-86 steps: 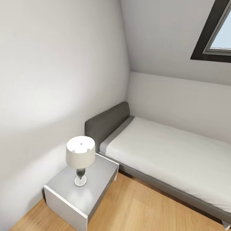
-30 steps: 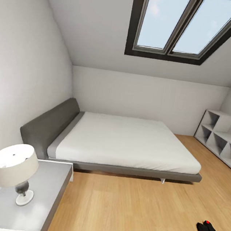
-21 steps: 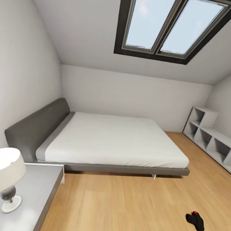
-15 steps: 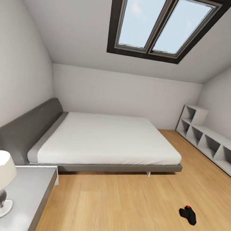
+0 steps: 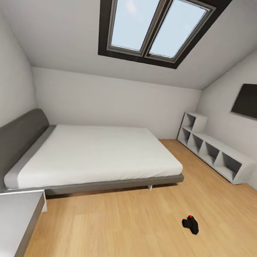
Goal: Attach the digital camera to the camera tripod in the bedroom.
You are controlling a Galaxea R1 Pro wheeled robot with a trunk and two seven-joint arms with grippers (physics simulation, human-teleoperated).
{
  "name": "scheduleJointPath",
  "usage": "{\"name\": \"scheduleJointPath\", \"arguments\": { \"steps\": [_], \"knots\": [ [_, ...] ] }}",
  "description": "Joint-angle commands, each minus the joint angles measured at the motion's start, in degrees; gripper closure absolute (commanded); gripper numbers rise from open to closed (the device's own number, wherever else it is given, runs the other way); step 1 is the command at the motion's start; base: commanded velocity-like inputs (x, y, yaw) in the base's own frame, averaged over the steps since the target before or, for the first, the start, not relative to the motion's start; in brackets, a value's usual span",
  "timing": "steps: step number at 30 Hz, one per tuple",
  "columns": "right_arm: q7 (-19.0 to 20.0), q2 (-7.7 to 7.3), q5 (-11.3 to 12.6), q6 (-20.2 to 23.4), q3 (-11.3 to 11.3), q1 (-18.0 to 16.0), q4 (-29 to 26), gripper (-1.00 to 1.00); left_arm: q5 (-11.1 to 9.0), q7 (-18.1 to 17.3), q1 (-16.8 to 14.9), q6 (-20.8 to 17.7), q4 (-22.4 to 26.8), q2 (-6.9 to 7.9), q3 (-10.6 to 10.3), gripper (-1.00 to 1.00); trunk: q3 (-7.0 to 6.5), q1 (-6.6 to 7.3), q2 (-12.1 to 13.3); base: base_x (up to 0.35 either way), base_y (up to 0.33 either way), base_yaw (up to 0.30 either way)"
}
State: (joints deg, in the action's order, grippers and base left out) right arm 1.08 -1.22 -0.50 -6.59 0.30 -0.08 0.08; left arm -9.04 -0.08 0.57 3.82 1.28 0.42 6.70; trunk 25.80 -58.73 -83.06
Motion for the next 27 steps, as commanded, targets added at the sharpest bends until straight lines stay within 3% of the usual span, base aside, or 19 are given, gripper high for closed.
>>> {"name": "scheduleJointPath", "arguments": {
  "steps": [1,27],
  "knots": [
    [0.12,-0.01,-0.04,-0.18,0.02,-0.01,0.01,-1.00,-0.10,-0.01,0.05,0.05,0.11,0.00,0.42,-1.00,0.03,0.00,-0.02,0.000,0.000,-0.287],
    [-0.02,-0.01,0.14,-0.52,-0.03,-0.01,0.19,-1.00,-0.10,-0.01,0.03,0.05,0.10,-0.01,0.42,-1.00,0.03,0.00,-0.02,0.000,0.000,-0.287]
  ]
}}
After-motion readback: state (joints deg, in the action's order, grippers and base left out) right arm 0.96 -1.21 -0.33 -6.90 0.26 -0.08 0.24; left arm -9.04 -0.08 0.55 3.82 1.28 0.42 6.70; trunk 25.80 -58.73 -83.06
